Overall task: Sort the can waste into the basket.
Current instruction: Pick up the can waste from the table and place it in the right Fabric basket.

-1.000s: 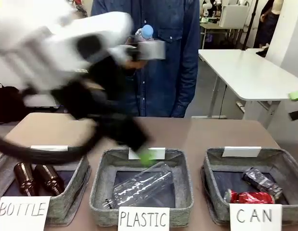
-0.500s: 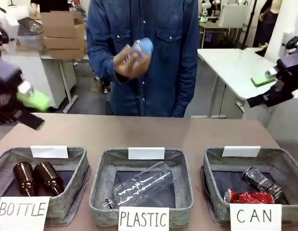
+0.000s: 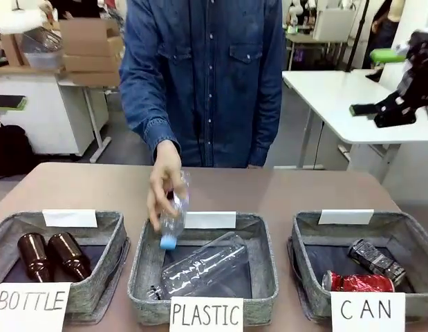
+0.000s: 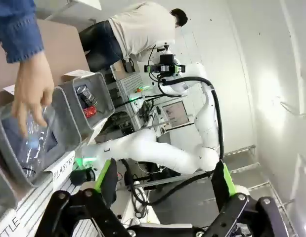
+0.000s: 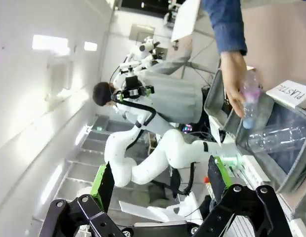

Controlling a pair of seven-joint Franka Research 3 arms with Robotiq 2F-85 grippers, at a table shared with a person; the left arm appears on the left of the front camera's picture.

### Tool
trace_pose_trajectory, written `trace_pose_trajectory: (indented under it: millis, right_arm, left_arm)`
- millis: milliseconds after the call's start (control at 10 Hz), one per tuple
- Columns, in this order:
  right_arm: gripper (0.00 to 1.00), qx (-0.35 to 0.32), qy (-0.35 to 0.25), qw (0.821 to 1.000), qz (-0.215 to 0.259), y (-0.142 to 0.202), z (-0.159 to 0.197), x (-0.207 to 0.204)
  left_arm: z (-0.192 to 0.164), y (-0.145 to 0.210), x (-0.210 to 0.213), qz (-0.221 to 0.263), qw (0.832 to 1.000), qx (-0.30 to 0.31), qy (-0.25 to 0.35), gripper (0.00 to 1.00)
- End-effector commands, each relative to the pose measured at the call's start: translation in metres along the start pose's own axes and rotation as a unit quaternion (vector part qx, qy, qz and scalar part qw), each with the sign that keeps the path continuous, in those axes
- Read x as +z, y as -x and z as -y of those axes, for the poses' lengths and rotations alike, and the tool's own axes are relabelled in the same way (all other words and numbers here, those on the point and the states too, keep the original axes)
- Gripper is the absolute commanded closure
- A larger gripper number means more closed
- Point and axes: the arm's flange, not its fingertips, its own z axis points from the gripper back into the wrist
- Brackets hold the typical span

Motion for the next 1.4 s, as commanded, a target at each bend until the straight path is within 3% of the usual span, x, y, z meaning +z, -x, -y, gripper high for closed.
trace_pose_trajectory:
  millis: [0,1300]
  right_arm:
    - [0.00,0.026,0.019,0.999,-0.032,0.0058,0.0021,-0.0146]
    - [0.00,0.026,0.019,0.999,-0.032,0.0058,0.0021,-0.0146]
  left_arm:
    - [0.0182,0.0086,-0.0215,-0.023,0.999,0.005,-0.036,0.00]
    - [0.0182,0.0086,-0.0215,-0.023,0.999,0.005,-0.036,0.00]
